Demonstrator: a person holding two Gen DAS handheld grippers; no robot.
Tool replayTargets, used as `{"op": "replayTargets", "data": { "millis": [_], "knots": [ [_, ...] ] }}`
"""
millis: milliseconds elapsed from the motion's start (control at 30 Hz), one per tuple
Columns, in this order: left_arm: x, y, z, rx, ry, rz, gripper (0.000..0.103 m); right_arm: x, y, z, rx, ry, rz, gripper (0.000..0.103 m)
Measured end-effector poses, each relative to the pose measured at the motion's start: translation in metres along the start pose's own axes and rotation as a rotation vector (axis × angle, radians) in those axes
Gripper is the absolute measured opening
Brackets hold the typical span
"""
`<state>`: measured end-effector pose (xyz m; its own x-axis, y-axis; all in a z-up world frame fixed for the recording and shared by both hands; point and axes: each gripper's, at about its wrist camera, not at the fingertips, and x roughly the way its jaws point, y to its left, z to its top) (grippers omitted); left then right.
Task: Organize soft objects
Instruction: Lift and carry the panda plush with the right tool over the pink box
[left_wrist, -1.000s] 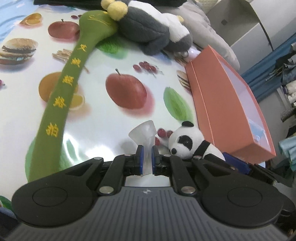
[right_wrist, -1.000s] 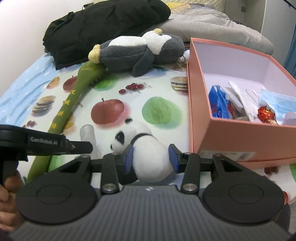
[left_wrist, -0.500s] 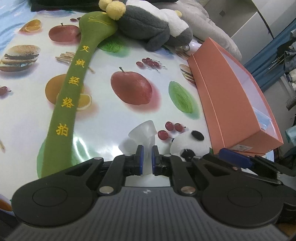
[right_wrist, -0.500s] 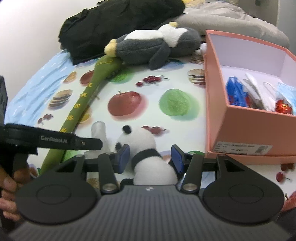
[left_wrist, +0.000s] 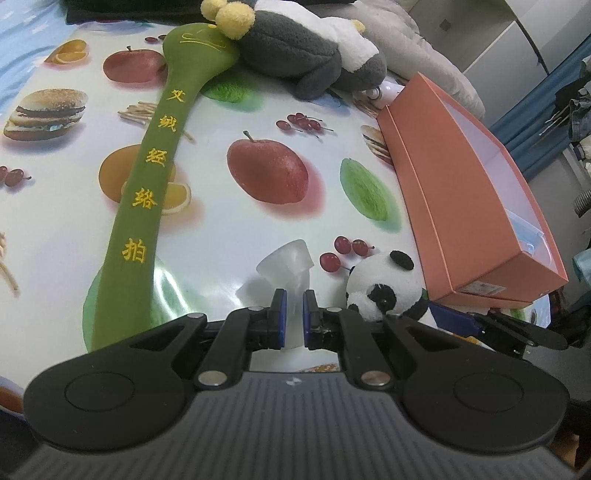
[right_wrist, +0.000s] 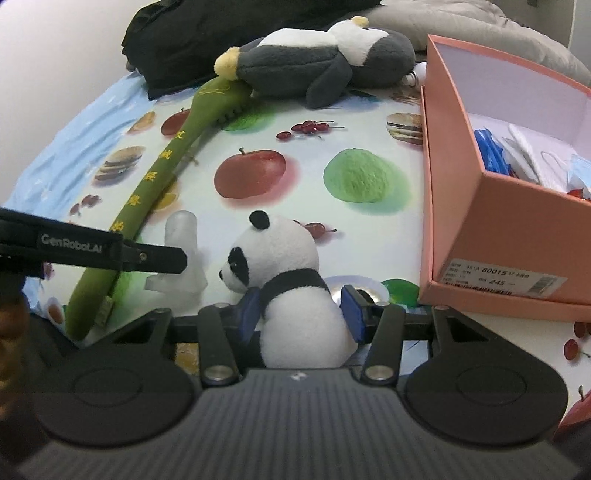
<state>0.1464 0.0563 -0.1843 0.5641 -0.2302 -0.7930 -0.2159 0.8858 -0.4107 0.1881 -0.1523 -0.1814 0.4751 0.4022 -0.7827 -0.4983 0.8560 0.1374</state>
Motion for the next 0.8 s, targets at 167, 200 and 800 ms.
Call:
{"op": "replayTargets", "data": {
  "millis": [167, 200, 800],
  "knots": [
    [-0.007, -0.005, 0.003, -0.024, -0.002, -0.005, 0.01, -0.004, -0.012, 0.008, 0.131, 0.027, 0.03, 0.044],
    [-0.009, -0.007, 0.003, -0.029, -0.005, -0.008, 0.01, -0.007, -0.012, 0.01, 0.125, 0.02, 0.016, 0.043],
    [-0.053, -0.064, 0.033, 0.006, -0.109, -0.02, 0.01, -0.083, -0.019, 0.041, 0.139, -0.1, 0.033, 0.043]
  ]
}}
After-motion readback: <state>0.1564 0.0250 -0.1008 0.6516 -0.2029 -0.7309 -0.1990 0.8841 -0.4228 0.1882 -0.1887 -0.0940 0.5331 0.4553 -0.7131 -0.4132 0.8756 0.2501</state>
